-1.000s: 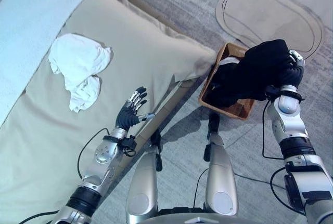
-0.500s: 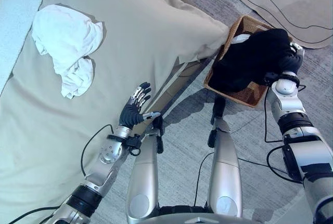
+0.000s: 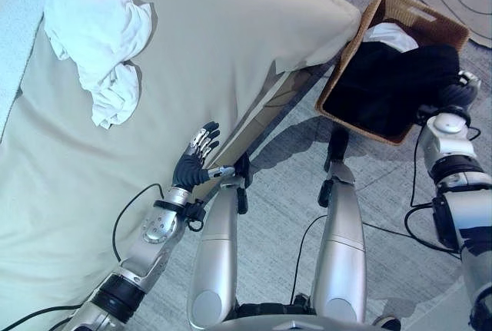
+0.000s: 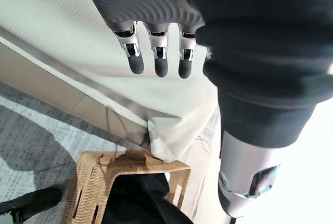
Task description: Pick up clothes into the bucket
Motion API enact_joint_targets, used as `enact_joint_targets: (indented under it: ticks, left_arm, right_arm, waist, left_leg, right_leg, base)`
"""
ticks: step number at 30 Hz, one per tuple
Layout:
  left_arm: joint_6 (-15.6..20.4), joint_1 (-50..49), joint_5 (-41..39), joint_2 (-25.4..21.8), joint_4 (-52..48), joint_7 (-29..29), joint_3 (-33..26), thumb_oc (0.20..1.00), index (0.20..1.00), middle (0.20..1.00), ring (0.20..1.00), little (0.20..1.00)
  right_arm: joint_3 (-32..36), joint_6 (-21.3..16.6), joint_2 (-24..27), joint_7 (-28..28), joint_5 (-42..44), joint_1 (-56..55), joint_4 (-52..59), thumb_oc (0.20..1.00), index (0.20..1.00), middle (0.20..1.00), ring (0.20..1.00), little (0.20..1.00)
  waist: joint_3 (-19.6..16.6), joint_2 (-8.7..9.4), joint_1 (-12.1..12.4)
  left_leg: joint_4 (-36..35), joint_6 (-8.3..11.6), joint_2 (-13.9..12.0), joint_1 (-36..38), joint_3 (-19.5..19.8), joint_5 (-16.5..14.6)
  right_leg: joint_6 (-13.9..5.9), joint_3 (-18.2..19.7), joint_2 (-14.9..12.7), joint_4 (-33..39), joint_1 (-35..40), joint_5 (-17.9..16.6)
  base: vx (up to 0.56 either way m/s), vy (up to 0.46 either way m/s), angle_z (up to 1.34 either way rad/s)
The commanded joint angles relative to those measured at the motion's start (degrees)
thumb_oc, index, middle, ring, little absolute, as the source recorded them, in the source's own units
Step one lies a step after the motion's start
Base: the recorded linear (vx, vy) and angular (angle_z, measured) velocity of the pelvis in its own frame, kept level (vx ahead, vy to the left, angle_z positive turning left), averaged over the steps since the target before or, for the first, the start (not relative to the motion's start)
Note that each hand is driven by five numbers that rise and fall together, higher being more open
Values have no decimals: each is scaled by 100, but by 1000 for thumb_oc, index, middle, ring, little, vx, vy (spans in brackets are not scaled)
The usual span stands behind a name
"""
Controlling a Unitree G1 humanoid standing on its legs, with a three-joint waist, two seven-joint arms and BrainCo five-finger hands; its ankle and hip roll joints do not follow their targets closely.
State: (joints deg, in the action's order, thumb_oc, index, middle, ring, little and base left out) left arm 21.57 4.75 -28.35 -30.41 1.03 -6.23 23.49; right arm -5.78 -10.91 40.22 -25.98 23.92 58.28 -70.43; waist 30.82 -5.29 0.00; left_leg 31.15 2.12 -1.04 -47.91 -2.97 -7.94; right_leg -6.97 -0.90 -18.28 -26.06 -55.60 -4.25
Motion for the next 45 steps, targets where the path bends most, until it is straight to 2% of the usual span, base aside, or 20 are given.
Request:
enact_joint_targets:
  ticks: [1, 2, 3, 7, 8, 14, 20, 22, 24, 25, 28, 29, 32, 35, 37, 38, 42, 45]
  left_arm:
    - [263, -331, -60, -35, -523, -87, -87, 1000, 1000, 1000, 1000, 1000]
    - [258, -319, -50, -29, -513, -105, -69, 1000, 1000, 1000, 1000, 1000]
    - [251, -323, -41, -32, -498, -107, -49, 1000, 1000, 1000, 1000, 1000]
    - [260, -249, -5, -52, -436, -114, -9, 1000, 1000, 1000, 1000, 1000]
    - [274, -232, 7, -58, -437, -117, -23, 1000, 1000, 1000, 1000, 1000]
    - [288, -146, -9, -29, -285, -110, -85, 1000, 1000, 1000, 1000, 1000]
    - [268, -6, -34, 74, -85, -58, -174, 1000, 1000, 1000, 1000, 1000]
    - [256, 5, 14, 146, 48, -4, -338, 1000, 1000, 1000, 1000, 1000]
    - [256, -30, 25, 163, 103, 33, -402, 1000, 1000, 1000, 1000, 1000]
    - [254, -109, 17, 175, 221, 71, -524, 1000, 1000, 1000, 1000, 1000]
    - [248, -176, -68, 238, 405, 126, -614, 1000, 1000, 1000, 1000, 1000]
    - [210, -228, -104, 328, 598, 129, -749, 1000, 1000, 1000, 1000, 1000]
    - [180, -324, -109, 403, 644, 159, -925, 1000, 1000, 1000, 1000, 1000]
    - [182, -435, 141, 488, 840, 156, -1262, 1000, 1000, 1000, 1000, 1000]
    - [181, -457, 280, 516, 909, 155, -1321, 1000, 1000, 1000, 1000, 1000]
    - [202, -509, 539, 564, 967, 128, -1420, 1000, 1000, 1000, 1000, 1000]
    - [215, -531, 944, 620, 1003, 45, -1524, 1000, 1000, 1000, 1000, 1000]
    - [219, -481, 1350, 641, 1022, -98, -1571, 1000, 1000, 1000, 1000, 1000]
  right_arm:
    - [-312, -315, 489, -199, 112, 88, 139, 219, 219, 219, 219, 219]
    - [-300, -322, 467, -240, 94, 90, 118, 733, 733, 733, 733, 733]
    - [-291, -304, 463, -252, 69, 77, 73, 1000, 1000, 1000, 1000, 1000]
    - [-314, -234, 386, -306, -47, 73, -133, 1000, 1000, 1000, 1000, 1000]
    - [-322, -222, 372, -296, -94, 58, -152, 1000, 1000, 1000, 1000, 1000]
    - [-220, -213, 247, -293, -91, -121, -96, 1000, 1000, 1000, 1000, 1000]
    - [82, -415, 95, -255, 167, -568, 458, 1000, 1000, 1000, 1000, 1000]
    - [149, -615, -129, -115, 35, -1366, 1564, 1000, 1000, 1000, 1000, 1000]
    - [194, -660, -207, -83, -103, -1704, 2019, 1000, 1000, 1000, 1000, 1000]
    - [343, -723, -385, -68, -303, -2223, 2600, 1000, 1000, 1000, 1000, 1000]
    - [493, -800, -715, 11, -326, -2676, 3100, 1000, 1000, 1000, 1000, 1000]
    - [586, -853, -1055, 140, -263, -3105, 3438, 1000, 1000, 1000, 1000, 1000]
    - [607, -839, -1320, 313, -245, -3479, 3682, 1000, 1000, 1000, 1000, 1000]
    - [474, -845, -1787, 640, -304, -4041, 4003, 1000, 1000, 1000, 1000, 1000]
    - [412, -819, -1842, 763, -409, -4215, 4107, 1000, 1000, 1000, 1000, 1000]
    - [363, -807, -1895, 913, -573, -4524, 4236, 1000, 1000, 1000, 1000, 1000]
    - [201, -775, -1968, 1171, -729, -4887, 4433, 1000, 1000, 1000, 1000, 1000]
    - [203, -815, -2021, 1345, -670, -5245, 4711, 1000, 1000, 1000, 1000, 1000]
  waist:
    - [-214, -251, -100]
    - [-210, -255, -101]
    - [-215, -255, -106]
    - [-245, -242, -107]
    - [-225, -229, -121]
    - [-286, -176, -137]
    - [-353, -33, -181]
    - [-439, 92, -223]
    - [-489, 154, -239]
    - [-555, 207, -242]
    - [-601, 281, -264]
    - [-733, 333, -267]
    - [-830, 369, -277]
    - [-1107, 434, -224]
    - [-1176, 442, -213]
    - [-1316, 439, -167]
    - [-1509, 427, -78]
    - [-1739, 472, 93]
  left_leg:
    - [21, -19, -75, -123, 156, 20]
    - [21, -16, -69, -116, 164, 27]
    - [7, -12, -72, -99, 161, 32]
    - [-122, 2, -59, 11, 172, 95]
    - [-182, -31, -58, -7, 127, 281]
    - [-387, 0, -66, 259, 179, 338]
    - [-705, 50, -129, 767, 239, 425]
    - [-910, 78, -173, 1178, 316, 491]
    - [-1007, 98, -197, 1372, 363, 510]
    - [-1178, 124, -236, 1708, 428, 551]
    - [-1437, 163, -297, 2098, 498, 628]
    - [-1691, 200, -374, 2422, 530, 696]
    - [-1969, 219, -423, 2734, 560, 807]
    - [-2300, 249, -506, 3210, 588, 900]
    - [-2414, 253, -515, 3355, 619, 933]
    - [-2574, 267, -560, 3527, 650, 990]
    - [-2791, 328, -589, 3741, 775, 1095]
    - [-2938, 447, -656, 3936, 1030, 1173]
  right_leg:
    - [-195, 156, 9, -867, 232, 770]
    - [-198, 157, 7, -882, 239, 766]
    - [-196, 145, 3, -890, 247, 772]
    - [-192, 107, 8, -821, 336, 751]
    - [-146, 66, -4, -720, 337, 567]
    - [-154, -29, 23, -509, 637, 512]
    - [-186, -178, 80, -170, 1189, 427]
    - [-204, -282, 111, 21, 1679, 405]
    - [-209, -347, 118, 132, 1920, 410]
    - [-221, -496, 110, 282, 2326, 410]
    - [-235, -653, 138, 561, 2802, 381]
    - [-244, -775, 152, 791, 3162, 356]
    - [-248, -886, 185, 1037, 3506, 287]
    - [-264, -1050, 220, 1372, 4054, 238]
    - [-271, -1090, 241, 1496, 4229, 232]
    - [-283, -1206, 254, 1604, 4424, 239]
    - [-299, -1477, 299, 1796, 4776, 246]
    - [-267, -1802, 407, 1852, 5213, 408]
  base:
    - [0, 0, 0]
    - [0, 0, 0]
    - [0, 0, 0]
    - [-26, -3, 3]
    - [-95, -1, 6]
    - [-21, -10, 2]
    - [10, -23, 2]
    - [57, -74, -2]
    - [97, -94, -2]
    - [147, -138, 13]
    - [92, -79, 16]
    - [102, -65, -2]
    - [94, -65, 6]
    - [89, -48, 9]
    - [91, -42, 10]
    - [140, -63, 14]
    - [84, -58, 31]
    - [89, -84, 43]
